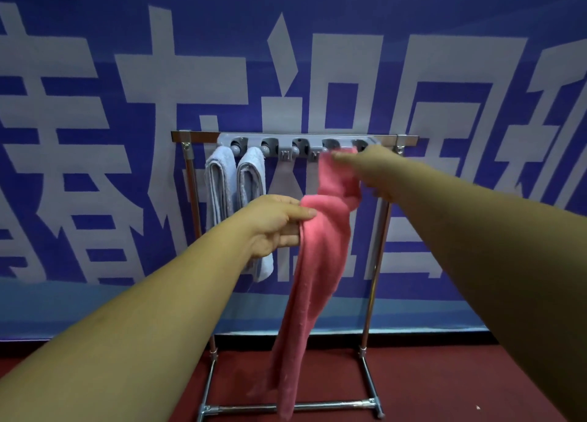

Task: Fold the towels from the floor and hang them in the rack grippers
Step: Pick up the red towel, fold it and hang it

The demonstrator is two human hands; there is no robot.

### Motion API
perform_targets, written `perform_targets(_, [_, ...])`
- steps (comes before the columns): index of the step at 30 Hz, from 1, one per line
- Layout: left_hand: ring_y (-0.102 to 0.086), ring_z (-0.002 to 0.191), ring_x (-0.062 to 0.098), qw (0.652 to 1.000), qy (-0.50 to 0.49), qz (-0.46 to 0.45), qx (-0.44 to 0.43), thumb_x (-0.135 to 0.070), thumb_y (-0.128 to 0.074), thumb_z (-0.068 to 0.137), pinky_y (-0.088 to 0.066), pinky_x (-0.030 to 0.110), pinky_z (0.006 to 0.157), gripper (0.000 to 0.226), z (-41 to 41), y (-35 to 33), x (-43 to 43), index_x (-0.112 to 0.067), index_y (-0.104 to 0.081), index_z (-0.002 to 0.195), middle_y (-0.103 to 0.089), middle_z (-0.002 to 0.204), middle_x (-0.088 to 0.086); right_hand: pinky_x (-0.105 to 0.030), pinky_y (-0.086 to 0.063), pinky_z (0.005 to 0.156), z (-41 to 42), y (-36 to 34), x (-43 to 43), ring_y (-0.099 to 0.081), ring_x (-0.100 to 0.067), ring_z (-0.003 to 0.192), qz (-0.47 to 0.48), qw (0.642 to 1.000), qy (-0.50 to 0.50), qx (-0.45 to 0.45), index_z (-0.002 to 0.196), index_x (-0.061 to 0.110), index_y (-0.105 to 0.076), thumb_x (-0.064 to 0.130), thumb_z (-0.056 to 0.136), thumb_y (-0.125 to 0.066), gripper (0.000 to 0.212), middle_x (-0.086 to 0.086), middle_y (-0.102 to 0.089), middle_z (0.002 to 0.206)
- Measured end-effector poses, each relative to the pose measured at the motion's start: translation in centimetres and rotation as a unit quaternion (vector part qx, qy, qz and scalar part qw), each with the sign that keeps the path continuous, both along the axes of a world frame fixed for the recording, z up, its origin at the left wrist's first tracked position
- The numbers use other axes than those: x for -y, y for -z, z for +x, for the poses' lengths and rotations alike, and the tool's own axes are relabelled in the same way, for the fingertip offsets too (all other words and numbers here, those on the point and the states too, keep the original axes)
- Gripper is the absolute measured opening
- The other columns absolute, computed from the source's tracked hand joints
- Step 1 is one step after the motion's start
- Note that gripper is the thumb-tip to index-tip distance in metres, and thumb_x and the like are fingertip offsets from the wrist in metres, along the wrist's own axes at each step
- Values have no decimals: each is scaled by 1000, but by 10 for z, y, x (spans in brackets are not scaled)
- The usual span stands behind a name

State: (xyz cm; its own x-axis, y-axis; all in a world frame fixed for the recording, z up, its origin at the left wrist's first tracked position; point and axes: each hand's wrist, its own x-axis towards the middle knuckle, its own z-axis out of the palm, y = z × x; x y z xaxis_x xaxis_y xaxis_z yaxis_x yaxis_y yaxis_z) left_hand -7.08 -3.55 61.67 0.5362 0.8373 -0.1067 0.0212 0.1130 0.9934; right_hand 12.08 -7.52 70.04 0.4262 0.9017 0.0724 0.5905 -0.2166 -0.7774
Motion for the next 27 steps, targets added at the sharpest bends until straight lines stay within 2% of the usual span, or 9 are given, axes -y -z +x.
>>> perform_targets(2, [-79,73,19,997,-47,-48,26,0,-69,99,-65,31,63,5,8,0,-6,-4,-72,99,-81,88,12,-30,-48,62,0,15,2,-54,-20,70,-23,995,-6,94,108,3,-64,43,100,-66,41,-9,-59,89])
perform_targets(3, [-78,68,18,994,-74,-73,40,2,-67,100,-65,31,60,6,12,1,-8,-2,-71,101,-80,82,12,-32,-51,62,-1,23,2,-56,-22,69,-32,992,-24,117,108,0,-68,34,99,-66,35,-10,-62,87])
perform_targets(6, [-75,63,19,982,-136,-107,70,4,-61,103,-64,36,58,8,22,10,-13,-2,-66,102,-76,74,12,-42,-65,80,-12,47,12,-74,-29,86,-62,986,-97,124,107,3,-72,15,96,-63,19,-16,-76,98])
perform_targets(11, [-76,67,24,967,-200,-106,115,4,-58,105,-63,36,58,8,26,13,-12,0,-64,106,-75,82,17,-34,-56,65,-39,75,26,-63,-19,69,-88,970,-189,123,90,13,-69,30,88,-76,19,-6,-69,80])
perform_targets(13, [-75,56,22,960,-224,-102,132,3,-58,104,-61,33,47,9,27,8,-9,-2,-65,103,-75,70,15,-32,-52,61,-48,85,25,-58,-15,65,-55,971,-168,159,83,20,-63,36,85,-79,23,-1,-63,74])
perform_targets(15, [-73,48,18,956,-232,-99,148,2,-55,106,-58,30,42,12,26,1,-3,-1,-66,102,-73,59,11,-34,-54,64,-58,98,23,-61,-16,72,-4,971,-132,197,95,17,-58,41,86,-76,31,2,-64,80])
perform_targets(20, [-71,44,18,947,-245,-104,180,0,-55,107,-57,30,39,15,29,-18,9,-3,-62,119,-71,54,10,-39,-48,65,-67,114,20,-64,-31,86,36,966,-19,254,121,12,-43,49,96,-59,48,-6,-63,96])
perform_targets(24, [-70,68,21,941,-244,-97,212,1,-51,108,-62,33,59,30,33,-26,15,5,-60,136,-71,80,15,-40,-44,66,-54,119,14,-57,-30,81,72,964,11,254,112,13,-49,38,102,-54,28,-6,-62,93])
perform_targets(27, [-72,68,24,929,-270,-92,234,5,-53,105,-60,32,51,31,28,-27,12,9,-59,135,-70,88,18,-37,-46,62,-39,121,10,-61,-29,77,81,968,3,239,109,16,-58,34,104,-56,19,-7,-67,93])
